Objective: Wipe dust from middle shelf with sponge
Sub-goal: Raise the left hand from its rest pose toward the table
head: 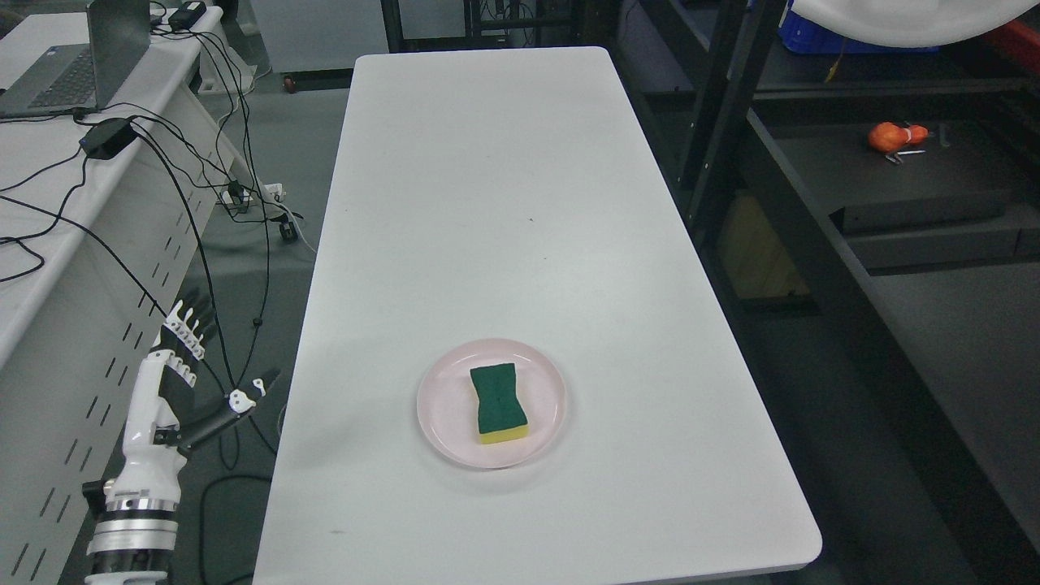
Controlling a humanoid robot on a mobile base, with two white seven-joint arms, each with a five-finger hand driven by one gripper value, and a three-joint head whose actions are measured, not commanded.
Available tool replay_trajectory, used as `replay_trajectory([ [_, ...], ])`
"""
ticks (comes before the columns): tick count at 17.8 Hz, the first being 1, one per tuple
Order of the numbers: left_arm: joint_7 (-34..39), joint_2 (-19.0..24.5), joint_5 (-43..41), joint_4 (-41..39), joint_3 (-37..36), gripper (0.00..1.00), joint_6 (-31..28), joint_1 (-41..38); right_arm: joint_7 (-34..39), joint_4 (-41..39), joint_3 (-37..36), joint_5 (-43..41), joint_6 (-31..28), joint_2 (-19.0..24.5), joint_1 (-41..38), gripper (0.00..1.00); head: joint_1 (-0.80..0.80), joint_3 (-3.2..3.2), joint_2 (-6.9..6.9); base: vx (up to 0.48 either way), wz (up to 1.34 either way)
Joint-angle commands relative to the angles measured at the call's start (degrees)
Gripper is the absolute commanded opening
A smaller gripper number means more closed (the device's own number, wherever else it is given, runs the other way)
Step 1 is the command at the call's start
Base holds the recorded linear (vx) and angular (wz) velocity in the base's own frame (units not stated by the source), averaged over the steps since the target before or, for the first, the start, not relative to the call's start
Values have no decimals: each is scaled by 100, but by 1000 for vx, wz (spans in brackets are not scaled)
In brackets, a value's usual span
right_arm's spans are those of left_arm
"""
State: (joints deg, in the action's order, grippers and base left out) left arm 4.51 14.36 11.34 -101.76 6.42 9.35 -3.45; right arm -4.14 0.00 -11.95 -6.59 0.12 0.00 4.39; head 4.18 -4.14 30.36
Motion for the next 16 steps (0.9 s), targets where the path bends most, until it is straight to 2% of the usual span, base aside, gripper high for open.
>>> replay_trajectory([
  [1,-3,5,0,-2,35,99,-3,11,1,-100,0,0,-416,-100,0,100,0,0,0,0,0],
  [5,-12,5,0,7,61,99,15,28,1,-100,0,0,-416,-100,0,100,0,0,0,0,0],
  [9,-107,198,0,7,70,99,137,37,1,-100,0,0,-416,-100,0,100,0,0,0,0,0],
  [12,-529,392,0,77,79,99,1110,64,1,-100,0,0,-416,-100,9,100,0,0,0,0,0],
  [14,-530,374,0,77,88,99,1166,64,-8,-100,0,0,-416,-100,0,100,0,0,0,0,0],
  [16,-565,532,-9,77,88,99,1253,37,1,-100,0,0,-416,-100,9,100,0,0,0,0,0],
])
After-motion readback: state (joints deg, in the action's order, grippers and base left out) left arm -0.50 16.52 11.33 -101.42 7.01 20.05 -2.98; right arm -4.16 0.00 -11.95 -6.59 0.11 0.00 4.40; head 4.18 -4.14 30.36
